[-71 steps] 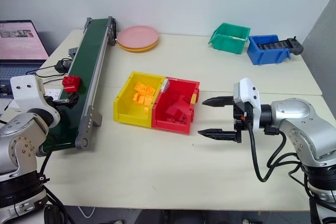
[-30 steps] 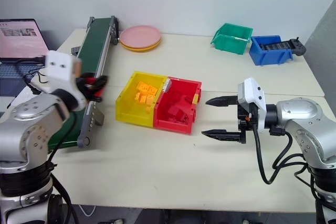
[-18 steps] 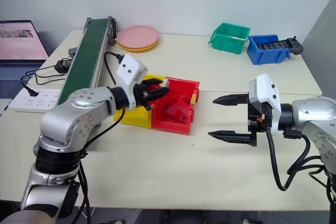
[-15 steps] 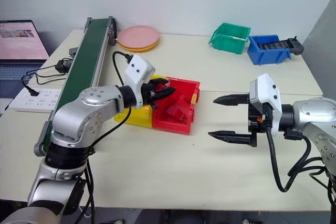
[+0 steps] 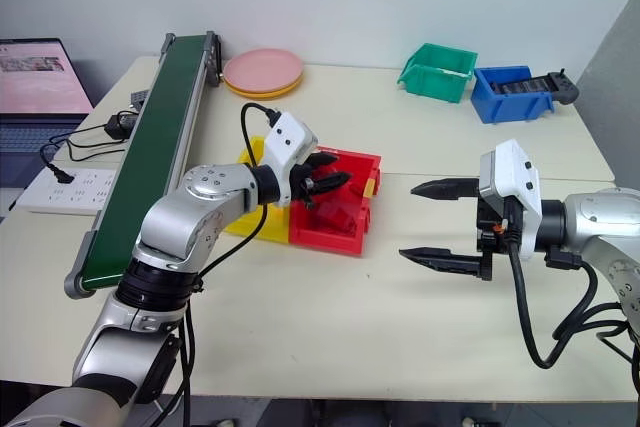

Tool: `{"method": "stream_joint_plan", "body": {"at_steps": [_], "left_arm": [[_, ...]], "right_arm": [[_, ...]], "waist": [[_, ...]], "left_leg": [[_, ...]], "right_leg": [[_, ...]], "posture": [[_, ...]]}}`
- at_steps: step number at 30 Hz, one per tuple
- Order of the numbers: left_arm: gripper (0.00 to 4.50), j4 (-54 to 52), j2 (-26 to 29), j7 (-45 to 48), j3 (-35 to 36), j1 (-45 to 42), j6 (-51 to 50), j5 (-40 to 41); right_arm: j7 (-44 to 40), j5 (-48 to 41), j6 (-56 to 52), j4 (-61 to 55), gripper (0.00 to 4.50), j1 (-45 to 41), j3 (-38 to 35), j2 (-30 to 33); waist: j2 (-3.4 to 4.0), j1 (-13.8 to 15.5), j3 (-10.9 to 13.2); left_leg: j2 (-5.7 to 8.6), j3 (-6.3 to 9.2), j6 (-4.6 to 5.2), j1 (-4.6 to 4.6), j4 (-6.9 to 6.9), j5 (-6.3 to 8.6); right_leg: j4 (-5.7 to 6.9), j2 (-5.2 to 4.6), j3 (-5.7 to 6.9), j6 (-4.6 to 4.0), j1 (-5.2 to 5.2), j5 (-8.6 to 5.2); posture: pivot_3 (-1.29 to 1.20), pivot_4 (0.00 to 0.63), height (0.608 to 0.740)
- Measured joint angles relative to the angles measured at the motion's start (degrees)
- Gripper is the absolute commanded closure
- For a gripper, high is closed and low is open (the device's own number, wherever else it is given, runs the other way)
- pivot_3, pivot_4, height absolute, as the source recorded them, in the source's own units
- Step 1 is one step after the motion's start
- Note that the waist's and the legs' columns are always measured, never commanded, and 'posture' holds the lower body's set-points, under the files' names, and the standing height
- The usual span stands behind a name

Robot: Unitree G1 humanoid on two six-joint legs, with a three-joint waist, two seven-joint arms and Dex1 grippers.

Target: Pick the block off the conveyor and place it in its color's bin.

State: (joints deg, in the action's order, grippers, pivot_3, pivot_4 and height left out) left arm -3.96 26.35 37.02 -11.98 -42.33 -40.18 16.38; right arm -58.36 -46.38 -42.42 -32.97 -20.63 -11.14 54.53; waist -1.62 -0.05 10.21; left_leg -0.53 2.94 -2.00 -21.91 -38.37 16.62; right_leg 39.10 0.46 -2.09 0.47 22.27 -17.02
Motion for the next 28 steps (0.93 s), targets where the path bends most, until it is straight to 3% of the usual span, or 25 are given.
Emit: {"method": "stream_joint_plan", "body": {"at_steps": [9, 15, 19, 28], "left_arm": [[0.02, -0.04, -0.13, 1.26, 0.12, 0.0, 0.59, -0.09], [0.02, -5.16, 1.93, 1.62, 0.68, 0.92, 0.67, -0.04], [0.02, -16.41, 3.97, 2.48, 5.94, 9.72, 5.54, 1.57], [0.02, -21.34, 7.72, 3.2, 14.9, 20.11, 2.82, 7.6]], "right_arm": [[0.21, 0.1, 0.54, 0.11, 0.0, -0.01, 0.06, 0.0], [0.21, 0.25, 0.78, 0.45, 0.0, -0.13, 0.49, 0.0], [0.2, 1.42, 1.88, 1.2, 0.0, -0.06, 1.23, -0.01], [0.34, 4.4, 4.56, 2.01, 0.0, 1.73, 1.54, -0.88]], "waist": [[0.0, 0.0, 0.0], [0.0, -0.1, 0.0], [0.02, -0.14, -0.01], [0.02, 0.02, -0.01]], "left_leg": [[0.0, 0.0, 0.0, -0.01, -0.03, 0.0], [-0.02, -0.01, 0.0, -0.01, -0.03, 0.0], [-0.04, -0.04, -0.01, 0.0, -0.03, 0.0], [-0.04, 0.03, 0.02, 0.0, -0.14, 0.01]], "right_leg": [[0.0, 0.0, 0.0, 0.0, 0.0, 0.0], [0.0, 0.01, -0.02, 0.0, 0.01, 0.0], [-0.01, 0.01, -0.05, 0.0, 0.02, 0.0], [0.0, 0.01, 0.04, 0.01, -0.08, 0.0]], "posture": [[0.0, 0.15, 0.74], [0.0, 0.15, 0.74], [0.0, 0.15, 0.74], [0.0, 0.15, 0.74]]}}
